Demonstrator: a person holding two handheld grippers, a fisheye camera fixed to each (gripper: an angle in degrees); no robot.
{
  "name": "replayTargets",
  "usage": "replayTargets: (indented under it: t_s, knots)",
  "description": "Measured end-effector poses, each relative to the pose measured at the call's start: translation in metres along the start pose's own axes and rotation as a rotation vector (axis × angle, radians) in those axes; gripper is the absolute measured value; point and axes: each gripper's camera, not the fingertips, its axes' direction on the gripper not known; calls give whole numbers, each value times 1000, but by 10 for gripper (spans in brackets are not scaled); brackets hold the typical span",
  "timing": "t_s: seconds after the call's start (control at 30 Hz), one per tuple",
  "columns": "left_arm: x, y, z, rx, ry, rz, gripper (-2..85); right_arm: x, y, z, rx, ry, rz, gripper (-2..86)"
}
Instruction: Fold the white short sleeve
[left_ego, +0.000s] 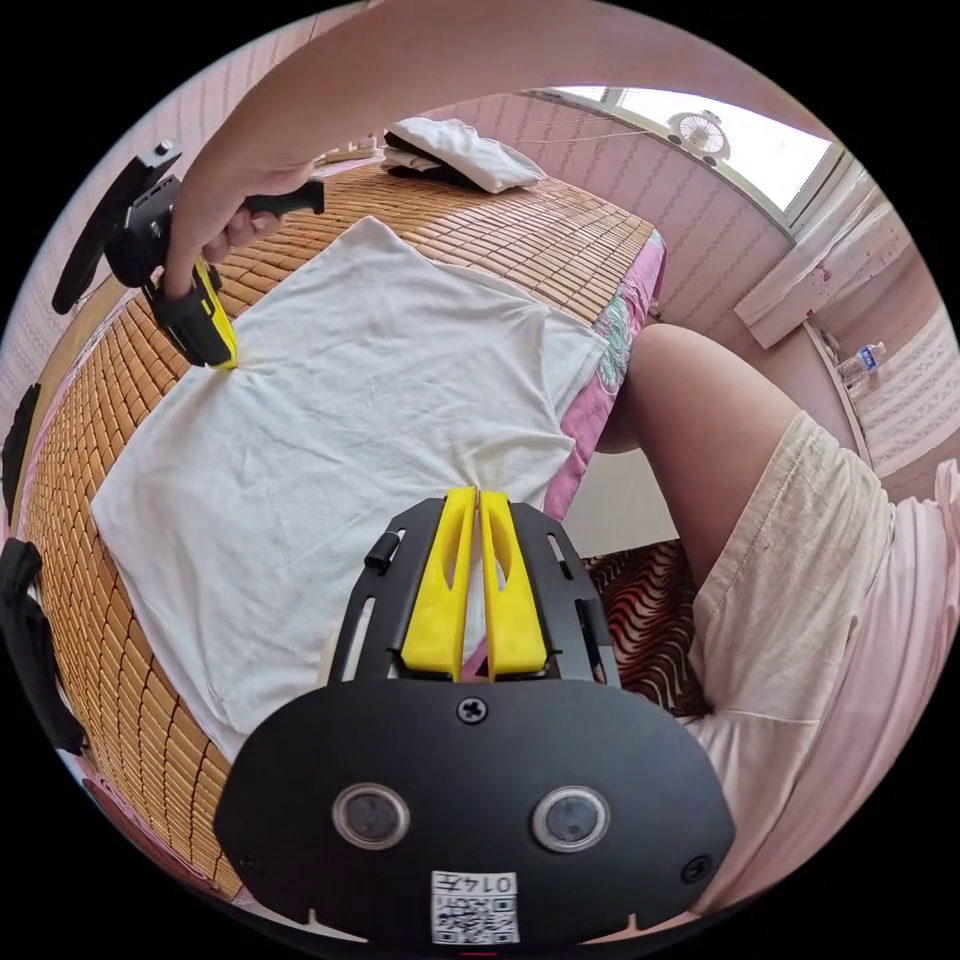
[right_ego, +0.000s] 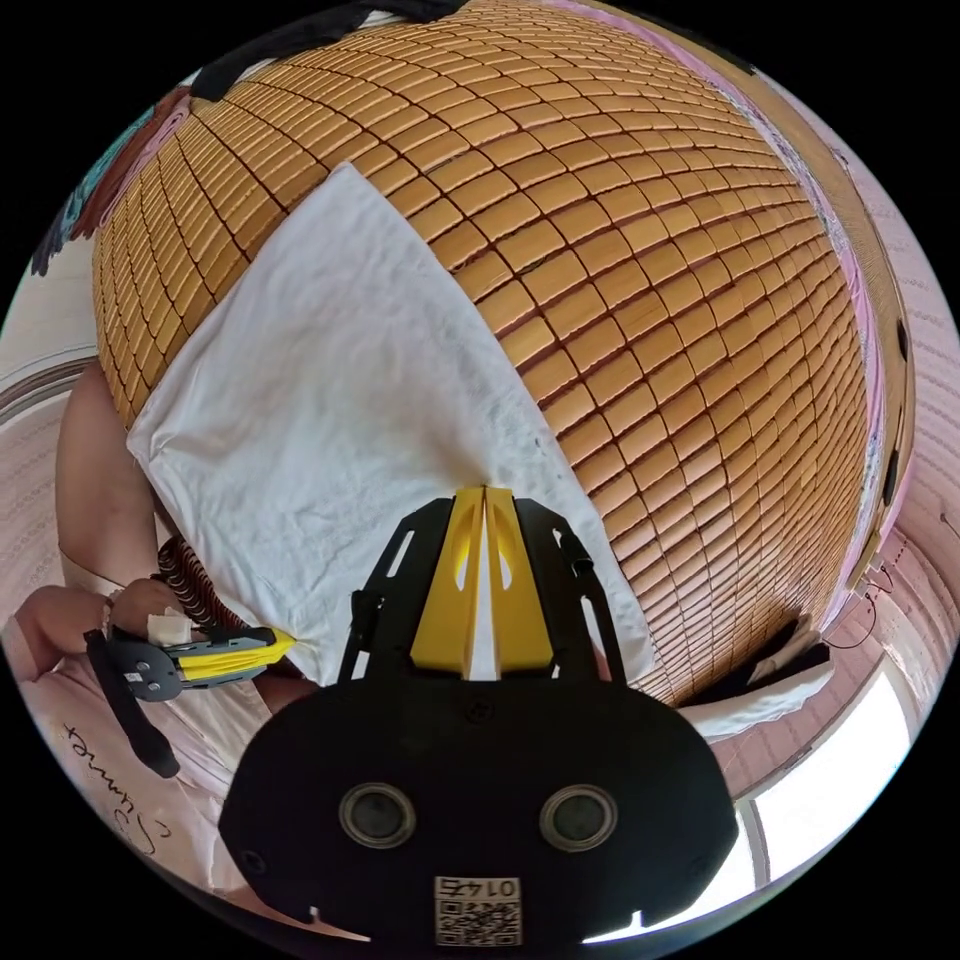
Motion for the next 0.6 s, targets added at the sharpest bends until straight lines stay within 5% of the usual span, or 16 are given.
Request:
replayTargets:
  t_s: [0.3, 0.43, 0.6]
  knots:
    - [17, 8, 4, 28, -3, 33, -10, 30, 35, -4, 172, 59, 140, -5]
    - [24, 12, -3, 58, -16, 48, -8, 39, 161, -20, 510, -64, 279, -4]
    - [35, 10, -24, 210, 67, 66, 29, 40, 314, 44, 479, -183, 523, 34]
